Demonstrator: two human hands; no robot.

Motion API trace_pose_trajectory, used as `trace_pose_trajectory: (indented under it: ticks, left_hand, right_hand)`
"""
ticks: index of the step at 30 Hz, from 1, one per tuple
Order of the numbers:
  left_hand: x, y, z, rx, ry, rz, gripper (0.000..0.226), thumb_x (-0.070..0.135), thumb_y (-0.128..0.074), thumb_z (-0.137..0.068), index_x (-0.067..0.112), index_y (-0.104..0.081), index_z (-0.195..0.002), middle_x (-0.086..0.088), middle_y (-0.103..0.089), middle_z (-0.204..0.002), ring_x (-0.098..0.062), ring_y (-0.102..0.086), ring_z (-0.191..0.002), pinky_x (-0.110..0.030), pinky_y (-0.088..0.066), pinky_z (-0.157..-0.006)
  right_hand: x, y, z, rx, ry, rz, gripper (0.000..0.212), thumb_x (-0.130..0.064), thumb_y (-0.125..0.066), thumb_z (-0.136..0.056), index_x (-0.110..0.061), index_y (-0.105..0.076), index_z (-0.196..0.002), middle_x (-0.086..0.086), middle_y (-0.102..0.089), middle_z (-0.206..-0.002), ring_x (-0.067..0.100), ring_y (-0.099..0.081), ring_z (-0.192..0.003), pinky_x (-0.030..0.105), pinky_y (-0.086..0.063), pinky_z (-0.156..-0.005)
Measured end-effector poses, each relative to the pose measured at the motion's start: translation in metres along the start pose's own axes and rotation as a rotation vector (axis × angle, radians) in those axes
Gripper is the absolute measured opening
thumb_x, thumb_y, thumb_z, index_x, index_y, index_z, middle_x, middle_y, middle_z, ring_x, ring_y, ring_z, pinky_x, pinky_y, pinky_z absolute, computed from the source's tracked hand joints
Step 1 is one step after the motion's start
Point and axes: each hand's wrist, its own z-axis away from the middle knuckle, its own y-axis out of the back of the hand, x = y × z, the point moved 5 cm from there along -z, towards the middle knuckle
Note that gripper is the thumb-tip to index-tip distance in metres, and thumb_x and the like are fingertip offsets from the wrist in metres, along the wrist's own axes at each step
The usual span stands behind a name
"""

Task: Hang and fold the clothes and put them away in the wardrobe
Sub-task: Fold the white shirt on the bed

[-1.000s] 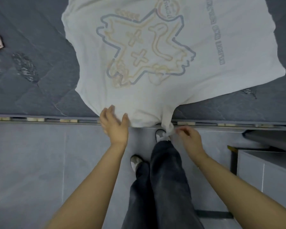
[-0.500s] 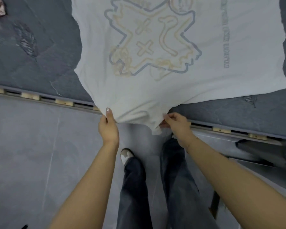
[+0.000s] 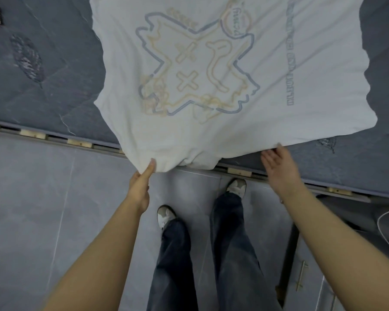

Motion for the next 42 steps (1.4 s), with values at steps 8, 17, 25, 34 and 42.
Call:
trace_pose_trajectory:
  ticks: [8, 17, 25, 34, 42]
  left_hand:
    - [0.022, -0.018, -0.005, 0.074, -0.189, 0.067, 0.05, 0.037, -0.076, -0.082, 0.026, -0.055, -0.126, 0.018, -0.065, -0.118, 0.004, -0.059, -0.105, -0.014, -0.042, -0.084]
    - [0.015, -0.002, 0.008, 0.275, -0.228, 0.036, 0.049, 0.038, -0.069, -0.088, 0.014, -0.057, -0.13, 0.006, -0.064, -0.115, -0.003, -0.062, -0.095, -0.014, -0.047, -0.075]
    - [0.008, -0.01, 0.018, 0.031, -0.031, -0.056, 0.054, 0.058, -0.073, -0.075, 0.025, -0.061, -0.116, 0.013, -0.073, -0.106, -0.008, -0.07, -0.094, -0.029, -0.054, -0.083]
    - [0.039, -0.027, 0.045, -0.277, 0.038, 0.161, 0.039, 0.036, -0.052, -0.098, 0.02, -0.056, -0.133, 0.001, -0.063, -0.132, -0.016, -0.059, -0.121, -0.037, -0.052, -0.099]
    - [0.146, -0.051, 0.066, -0.196, 0.091, 0.479, 0.031, 0.031, -0.053, -0.091, 0.01, -0.07, -0.106, -0.004, -0.074, -0.1, -0.013, -0.072, -0.09, -0.031, -0.061, -0.072]
  right_hand:
    - [-0.092, 0.019, -0.05, -0.032, -0.018, -0.505, 0.038, -0.025, -0.06, -0.096, -0.012, -0.059, -0.131, 0.007, -0.064, -0.129, 0.022, -0.062, -0.118, 0.038, -0.048, -0.102]
    - [-0.117, 0.118, -0.054, 0.293, 0.045, -0.558, 0.019, -0.018, -0.064, -0.093, -0.019, -0.054, -0.077, -0.009, -0.046, -0.049, 0.003, -0.04, -0.041, 0.012, -0.044, -0.051]
    - [-0.107, 0.119, -0.055, 0.287, 0.073, 0.14, 0.043, -0.051, -0.065, -0.087, -0.012, -0.058, -0.102, 0.003, -0.06, -0.09, 0.015, -0.064, -0.083, 0.03, -0.057, -0.075]
    - [-0.101, 0.078, -0.052, 0.369, 0.112, -0.074, 0.038, -0.026, -0.062, -0.095, -0.011, -0.058, -0.129, 0.004, -0.062, -0.127, 0.014, -0.06, -0.101, 0.028, -0.053, -0.094]
    - [-0.178, 0.051, -0.044, 0.142, 0.135, -0.237, 0.012, -0.013, -0.053, -0.095, -0.016, -0.058, -0.085, -0.003, -0.063, -0.083, 0.008, -0.058, -0.069, 0.019, -0.053, -0.067]
